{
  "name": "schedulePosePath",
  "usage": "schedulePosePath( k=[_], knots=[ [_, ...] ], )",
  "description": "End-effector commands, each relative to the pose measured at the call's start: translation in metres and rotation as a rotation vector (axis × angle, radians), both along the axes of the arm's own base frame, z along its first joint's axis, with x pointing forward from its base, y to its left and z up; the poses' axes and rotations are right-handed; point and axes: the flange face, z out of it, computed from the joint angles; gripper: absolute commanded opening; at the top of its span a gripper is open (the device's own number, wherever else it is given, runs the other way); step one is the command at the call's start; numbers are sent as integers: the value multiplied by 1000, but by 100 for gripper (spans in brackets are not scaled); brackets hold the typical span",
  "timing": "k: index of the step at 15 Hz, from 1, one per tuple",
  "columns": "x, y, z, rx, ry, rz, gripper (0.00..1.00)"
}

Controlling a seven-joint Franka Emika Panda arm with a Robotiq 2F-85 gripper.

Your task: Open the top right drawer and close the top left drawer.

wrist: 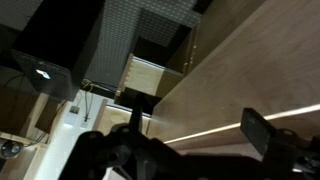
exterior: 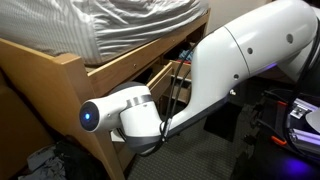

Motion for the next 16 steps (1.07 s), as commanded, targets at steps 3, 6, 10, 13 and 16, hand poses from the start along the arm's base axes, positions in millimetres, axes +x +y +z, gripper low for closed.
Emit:
schedulePosePath(
  k=[3, 6, 10, 13, 16],
  knots=[
    [29, 46, 52, 100, -200, 242, 100],
    [25, 45, 48, 96, -184, 214, 100],
    [30, 40, 47, 99, -188, 216, 100],
    [18, 36, 33, 53, -41, 226, 100],
    [16, 36, 33, 29, -53, 212, 100]
  ],
)
